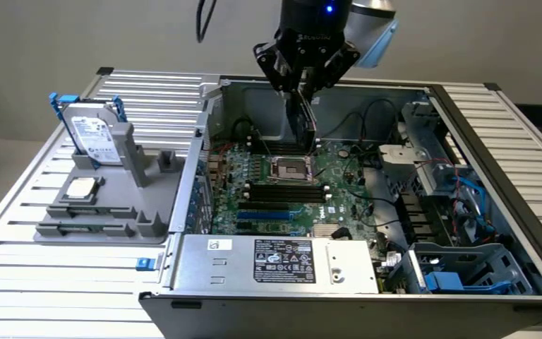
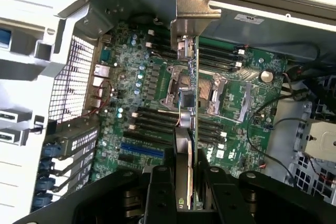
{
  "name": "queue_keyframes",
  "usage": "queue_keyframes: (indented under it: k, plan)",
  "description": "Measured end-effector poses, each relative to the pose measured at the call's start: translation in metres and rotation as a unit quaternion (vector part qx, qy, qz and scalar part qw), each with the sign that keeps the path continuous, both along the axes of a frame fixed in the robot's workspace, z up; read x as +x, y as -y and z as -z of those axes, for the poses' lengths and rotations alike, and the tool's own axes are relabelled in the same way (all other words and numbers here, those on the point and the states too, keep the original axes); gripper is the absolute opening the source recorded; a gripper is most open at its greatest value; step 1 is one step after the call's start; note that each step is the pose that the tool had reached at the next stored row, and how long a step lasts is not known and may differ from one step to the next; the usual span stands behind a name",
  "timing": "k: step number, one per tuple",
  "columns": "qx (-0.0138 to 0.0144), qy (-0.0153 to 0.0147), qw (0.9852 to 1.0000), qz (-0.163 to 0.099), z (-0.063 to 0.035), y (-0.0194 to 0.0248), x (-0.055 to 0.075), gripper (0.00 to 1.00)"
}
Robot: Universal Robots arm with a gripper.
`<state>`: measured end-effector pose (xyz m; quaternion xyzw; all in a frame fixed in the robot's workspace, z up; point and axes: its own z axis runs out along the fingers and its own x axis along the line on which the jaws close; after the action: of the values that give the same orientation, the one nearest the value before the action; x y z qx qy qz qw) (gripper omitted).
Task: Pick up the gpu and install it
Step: 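Insert the gpu into the slot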
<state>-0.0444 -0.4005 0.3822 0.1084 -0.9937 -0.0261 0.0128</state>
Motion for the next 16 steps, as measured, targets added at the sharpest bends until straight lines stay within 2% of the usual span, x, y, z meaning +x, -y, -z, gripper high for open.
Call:
queue_keyframes:
  k: [4, 8, 12, 16]
  plan:
    - [0.0000, 0.0000, 0.9993, -0.037, 0.0043, 0.0000, 0.000, 0.27]
    - [0.0000, 0.0000, 0.9974, -0.073, 0.0084, 0.0000, 0.000, 0.27]
    - [0.0000, 0.0000, 0.9940, -0.109, 0.0124, 0.0000, 0.000, 0.27]
    - [0.0000, 0.0000, 0.9894, -0.145, 0.0164, 0.0000, 0.000, 0.27]
